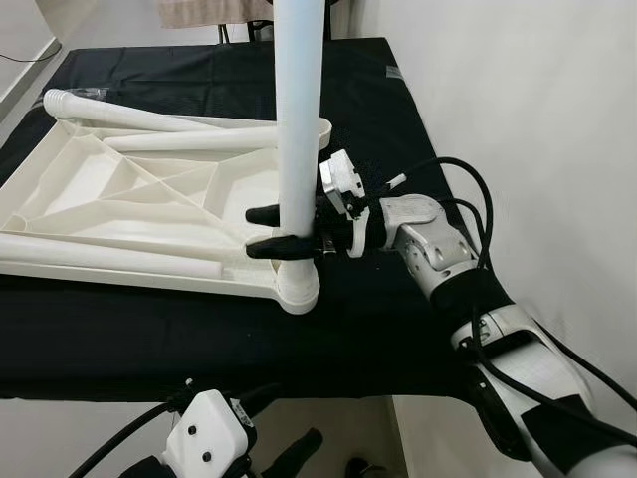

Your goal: Building children table

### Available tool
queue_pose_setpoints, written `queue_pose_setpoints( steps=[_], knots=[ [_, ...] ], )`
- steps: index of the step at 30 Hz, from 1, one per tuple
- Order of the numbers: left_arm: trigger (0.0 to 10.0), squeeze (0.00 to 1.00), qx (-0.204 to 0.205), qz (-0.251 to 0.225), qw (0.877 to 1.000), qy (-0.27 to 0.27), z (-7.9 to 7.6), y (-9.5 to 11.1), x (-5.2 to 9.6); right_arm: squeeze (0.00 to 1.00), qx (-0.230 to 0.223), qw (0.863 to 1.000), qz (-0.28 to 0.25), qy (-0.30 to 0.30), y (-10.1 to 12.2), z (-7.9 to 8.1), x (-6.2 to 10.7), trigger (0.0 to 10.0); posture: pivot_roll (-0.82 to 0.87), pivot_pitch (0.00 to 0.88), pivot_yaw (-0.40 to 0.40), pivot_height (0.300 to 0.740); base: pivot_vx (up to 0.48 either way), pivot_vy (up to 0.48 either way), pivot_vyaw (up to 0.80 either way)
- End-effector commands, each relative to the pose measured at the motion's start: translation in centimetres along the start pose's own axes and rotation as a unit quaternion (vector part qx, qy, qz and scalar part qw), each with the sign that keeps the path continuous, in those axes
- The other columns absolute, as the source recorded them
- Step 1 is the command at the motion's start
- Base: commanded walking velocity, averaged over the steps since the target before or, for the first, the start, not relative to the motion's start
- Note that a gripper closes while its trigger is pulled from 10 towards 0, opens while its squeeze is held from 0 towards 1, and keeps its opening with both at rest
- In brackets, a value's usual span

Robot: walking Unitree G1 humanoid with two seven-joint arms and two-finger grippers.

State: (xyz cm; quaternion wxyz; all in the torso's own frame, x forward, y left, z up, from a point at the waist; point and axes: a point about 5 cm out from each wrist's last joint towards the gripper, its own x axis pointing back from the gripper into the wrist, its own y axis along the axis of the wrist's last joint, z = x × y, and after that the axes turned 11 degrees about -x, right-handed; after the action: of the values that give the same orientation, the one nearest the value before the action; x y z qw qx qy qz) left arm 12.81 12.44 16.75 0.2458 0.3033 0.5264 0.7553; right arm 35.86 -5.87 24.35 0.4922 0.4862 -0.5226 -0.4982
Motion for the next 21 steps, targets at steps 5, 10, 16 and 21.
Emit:
queue_pose_setpoints(
  steps=[5,10,16,21],
  knots=[
    [10.0,0.00,0.004,0.000,1.000,-0.007,-0.3,0.1,0.1,0.00,-0.083,0.991,0.043,-0.094,-5.4,-0.4,1.5,10.0,0.14,0.312,-0.032,0.740,0.000,0.000,0.00],
    [10.0,0.00,0.002,0.001,1.000,-0.007,-0.3,0.1,0.0,0.00,-0.055,0.980,0.059,-0.184,-5.8,-1.1,2.0,10.0,0.13,0.311,-0.038,0.740,0.000,0.000,0.00],
    [10.0,0.00,0.004,0.001,1.000,-0.003,-0.8,-0.1,-0.2,0.00,-0.082,0.893,0.078,-0.436,-8.2,0.1,3.8,10.0,0.06,0.300,-0.121,0.740,0.000,0.000,0.00],
    [10.0,0.00,0.014,-0.006,1.000,0.005,-0.9,-0.1,-0.6,0.00,-0.170,0.829,0.019,-0.532,-10.2,6.7,0.5,10.0,0.06,0.289,-0.110,0.740,0.000,0.000,0.00]
  ],
)
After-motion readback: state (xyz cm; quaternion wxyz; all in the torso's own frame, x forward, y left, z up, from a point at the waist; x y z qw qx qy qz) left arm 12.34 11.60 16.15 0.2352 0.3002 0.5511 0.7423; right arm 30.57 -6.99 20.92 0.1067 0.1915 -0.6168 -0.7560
